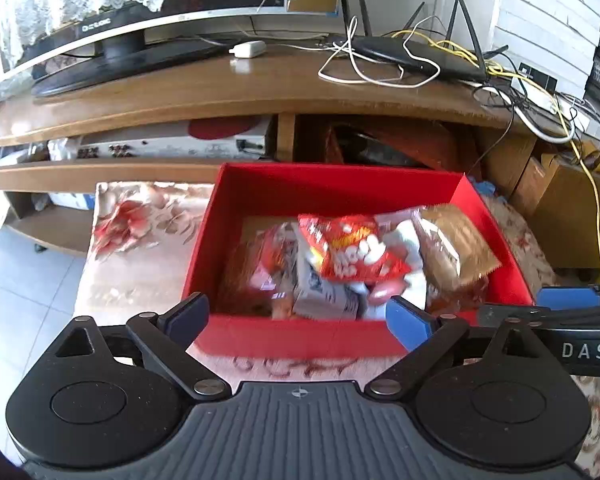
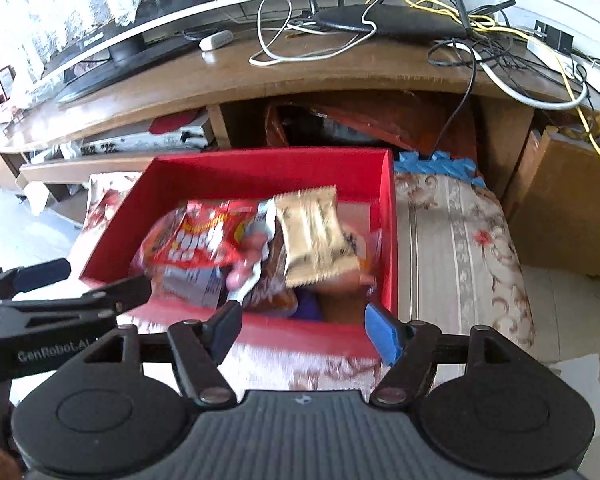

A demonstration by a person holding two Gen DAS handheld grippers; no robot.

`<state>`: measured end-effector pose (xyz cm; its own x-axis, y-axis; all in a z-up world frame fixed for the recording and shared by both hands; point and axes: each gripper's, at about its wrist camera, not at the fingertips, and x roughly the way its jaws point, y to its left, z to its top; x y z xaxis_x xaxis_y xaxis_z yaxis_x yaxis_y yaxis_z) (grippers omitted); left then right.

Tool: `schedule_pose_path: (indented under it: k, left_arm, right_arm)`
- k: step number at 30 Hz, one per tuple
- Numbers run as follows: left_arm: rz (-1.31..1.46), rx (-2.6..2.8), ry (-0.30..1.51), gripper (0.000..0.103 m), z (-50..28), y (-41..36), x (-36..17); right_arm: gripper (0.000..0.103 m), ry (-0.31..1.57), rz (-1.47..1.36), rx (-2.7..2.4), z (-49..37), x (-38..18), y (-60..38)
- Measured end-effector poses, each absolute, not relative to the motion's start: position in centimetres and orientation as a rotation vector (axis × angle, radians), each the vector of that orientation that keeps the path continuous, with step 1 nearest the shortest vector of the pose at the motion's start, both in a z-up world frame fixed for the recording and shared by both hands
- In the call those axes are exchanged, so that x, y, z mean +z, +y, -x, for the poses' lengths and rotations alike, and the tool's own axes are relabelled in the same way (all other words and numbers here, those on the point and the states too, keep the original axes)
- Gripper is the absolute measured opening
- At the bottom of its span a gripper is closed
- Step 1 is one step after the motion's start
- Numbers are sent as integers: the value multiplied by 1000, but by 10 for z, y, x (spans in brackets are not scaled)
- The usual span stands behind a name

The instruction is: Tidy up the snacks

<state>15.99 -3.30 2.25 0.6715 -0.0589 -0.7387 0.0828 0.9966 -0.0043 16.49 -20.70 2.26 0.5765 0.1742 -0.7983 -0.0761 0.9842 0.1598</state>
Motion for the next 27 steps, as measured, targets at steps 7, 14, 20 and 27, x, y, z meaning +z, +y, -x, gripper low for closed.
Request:
schedule_pose_path:
  k: [7, 14, 20, 27]
  left_arm:
    - [-61, -87, 851, 100, -131, -33, 11]
    - [-58, -95, 855, 100, -108, -33, 9]
    - [-30, -102, 865, 99, -88, -32, 8]
    - [-37, -66, 856, 98, -66, -31, 14]
  right_arm:
    - [70, 970, -113, 158, -135, 15, -202]
    - [70, 987, -130, 158, -109, 11, -203]
    - [70, 990, -140, 168, -88, 11, -205]
    - [70, 981, -136, 196, -66, 13, -201]
